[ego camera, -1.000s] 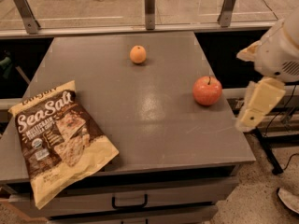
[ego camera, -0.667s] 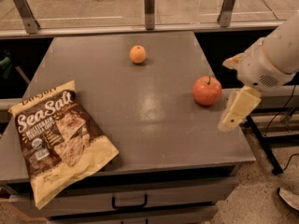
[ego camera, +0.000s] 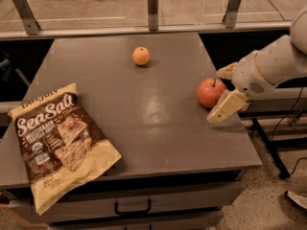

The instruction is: Pick apple

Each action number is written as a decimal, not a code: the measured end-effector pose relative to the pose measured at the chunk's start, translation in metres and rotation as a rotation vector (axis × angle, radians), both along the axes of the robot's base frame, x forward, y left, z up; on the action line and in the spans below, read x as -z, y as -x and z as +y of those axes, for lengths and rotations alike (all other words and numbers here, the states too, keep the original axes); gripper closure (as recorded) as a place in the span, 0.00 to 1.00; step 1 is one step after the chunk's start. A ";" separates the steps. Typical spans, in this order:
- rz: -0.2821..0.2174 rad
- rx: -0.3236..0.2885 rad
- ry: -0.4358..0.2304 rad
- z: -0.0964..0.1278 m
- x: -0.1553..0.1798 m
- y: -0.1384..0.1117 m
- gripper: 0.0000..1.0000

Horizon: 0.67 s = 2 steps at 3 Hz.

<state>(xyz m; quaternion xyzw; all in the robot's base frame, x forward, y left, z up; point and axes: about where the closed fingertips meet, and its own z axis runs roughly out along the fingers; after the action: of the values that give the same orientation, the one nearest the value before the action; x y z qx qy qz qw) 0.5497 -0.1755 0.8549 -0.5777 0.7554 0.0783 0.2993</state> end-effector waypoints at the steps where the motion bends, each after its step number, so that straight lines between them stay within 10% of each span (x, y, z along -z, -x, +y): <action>1: 0.021 0.023 -0.052 0.000 0.002 -0.010 0.41; 2: 0.040 0.038 -0.123 -0.004 -0.011 -0.013 0.65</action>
Offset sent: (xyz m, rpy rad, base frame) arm 0.0175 -0.0118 0.0322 0.2152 0.0581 -0.0626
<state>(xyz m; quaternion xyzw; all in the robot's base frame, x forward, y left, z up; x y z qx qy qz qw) 0.5628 -0.1796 0.8657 -0.5419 0.7658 0.1301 0.3207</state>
